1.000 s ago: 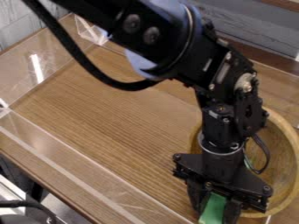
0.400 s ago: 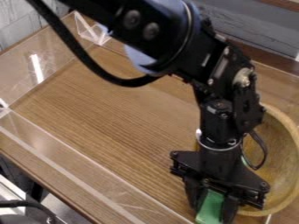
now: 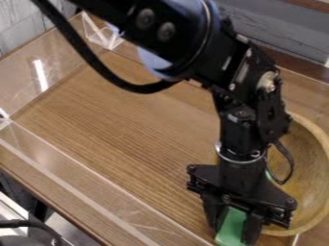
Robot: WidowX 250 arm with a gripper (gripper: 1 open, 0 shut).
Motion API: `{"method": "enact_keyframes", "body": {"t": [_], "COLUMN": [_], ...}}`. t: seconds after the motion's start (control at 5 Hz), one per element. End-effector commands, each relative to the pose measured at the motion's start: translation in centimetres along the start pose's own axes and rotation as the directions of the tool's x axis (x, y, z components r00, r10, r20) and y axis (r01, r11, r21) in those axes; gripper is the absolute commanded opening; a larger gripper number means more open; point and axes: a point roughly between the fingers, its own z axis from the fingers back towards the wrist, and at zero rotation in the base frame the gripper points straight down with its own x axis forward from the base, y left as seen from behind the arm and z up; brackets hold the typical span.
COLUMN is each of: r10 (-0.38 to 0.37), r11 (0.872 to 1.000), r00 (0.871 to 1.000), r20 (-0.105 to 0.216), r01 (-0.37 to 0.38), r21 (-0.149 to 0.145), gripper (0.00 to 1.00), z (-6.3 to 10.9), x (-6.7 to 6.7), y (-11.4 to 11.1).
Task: Put the green block in the brown bowl
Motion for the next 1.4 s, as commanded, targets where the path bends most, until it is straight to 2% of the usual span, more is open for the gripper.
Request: {"method": "enact_keyframes", "body": {"t": [0.0, 1.2], "r10": [0.008, 0.021], "r11": [1.0, 0.999], "r00": [0.999, 0.999], "r20": [0.046, 0.041], "r01": [-0.007, -0.019], "r21": [-0.027, -0.043], "gripper": [0.0, 0.0], "z": [1.08, 1.72], "x": [1.15, 1.49], "y": [-0.39, -0.31]}}
